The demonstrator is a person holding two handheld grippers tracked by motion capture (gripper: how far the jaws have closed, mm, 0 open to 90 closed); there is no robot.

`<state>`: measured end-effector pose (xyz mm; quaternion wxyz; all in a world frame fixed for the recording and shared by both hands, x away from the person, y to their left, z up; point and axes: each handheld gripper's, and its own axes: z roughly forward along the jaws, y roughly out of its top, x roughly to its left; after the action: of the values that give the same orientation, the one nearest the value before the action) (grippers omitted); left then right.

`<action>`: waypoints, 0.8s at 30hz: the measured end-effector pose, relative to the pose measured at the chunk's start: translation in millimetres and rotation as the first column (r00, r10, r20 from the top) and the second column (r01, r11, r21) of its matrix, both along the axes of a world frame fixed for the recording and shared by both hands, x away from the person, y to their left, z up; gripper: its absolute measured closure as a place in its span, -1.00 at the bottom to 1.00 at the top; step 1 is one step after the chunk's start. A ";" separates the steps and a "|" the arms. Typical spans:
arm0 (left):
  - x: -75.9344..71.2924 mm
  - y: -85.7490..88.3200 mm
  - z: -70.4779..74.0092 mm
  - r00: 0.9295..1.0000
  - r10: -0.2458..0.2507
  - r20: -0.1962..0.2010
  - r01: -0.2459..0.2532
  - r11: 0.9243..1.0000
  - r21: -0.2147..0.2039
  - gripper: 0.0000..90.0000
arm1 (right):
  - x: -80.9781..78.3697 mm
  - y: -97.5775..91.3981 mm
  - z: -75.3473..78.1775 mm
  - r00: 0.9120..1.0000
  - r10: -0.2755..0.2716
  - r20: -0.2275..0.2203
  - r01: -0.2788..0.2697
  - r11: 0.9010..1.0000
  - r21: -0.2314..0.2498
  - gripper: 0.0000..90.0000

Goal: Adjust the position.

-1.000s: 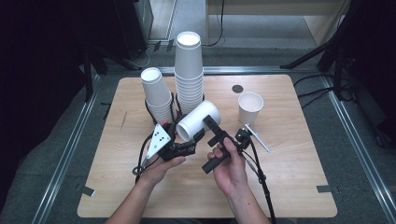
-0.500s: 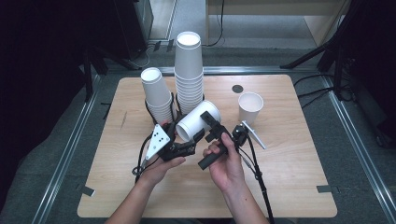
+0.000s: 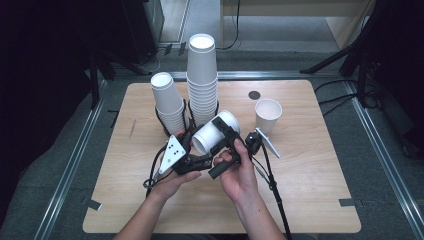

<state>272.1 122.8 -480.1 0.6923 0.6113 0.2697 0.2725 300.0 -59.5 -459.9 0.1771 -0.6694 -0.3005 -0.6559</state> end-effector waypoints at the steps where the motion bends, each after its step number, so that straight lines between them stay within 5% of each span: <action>1: -0.1 -0.1 -0.1 1.000 -0.002 -0.001 0.002 1.000 0.002 -0.49 | 0.0 0.0 0.0 1.000 0.000 0.000 0.000 1.000 0.000 -1.00; 13: 0.8 2.1 0.3 1.000 -0.015 -0.018 0.015 1.000 -0.007 -0.51 | 1.2 -2.5 -0.8 1.000 0.013 -0.009 -0.013 0.999 0.040 -0.83; 24: 2.0 9.8 4.7 0.996 -0.065 -0.068 0.062 0.997 -0.048 -0.58 | -3.0 -0.7 2.6 0.999 0.017 0.033 -0.019 0.999 0.045 -0.73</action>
<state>274.0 132.6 -475.4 0.7049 0.6125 0.2802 0.2225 296.9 -60.2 -457.3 0.1933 -0.6518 -0.2943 -0.6717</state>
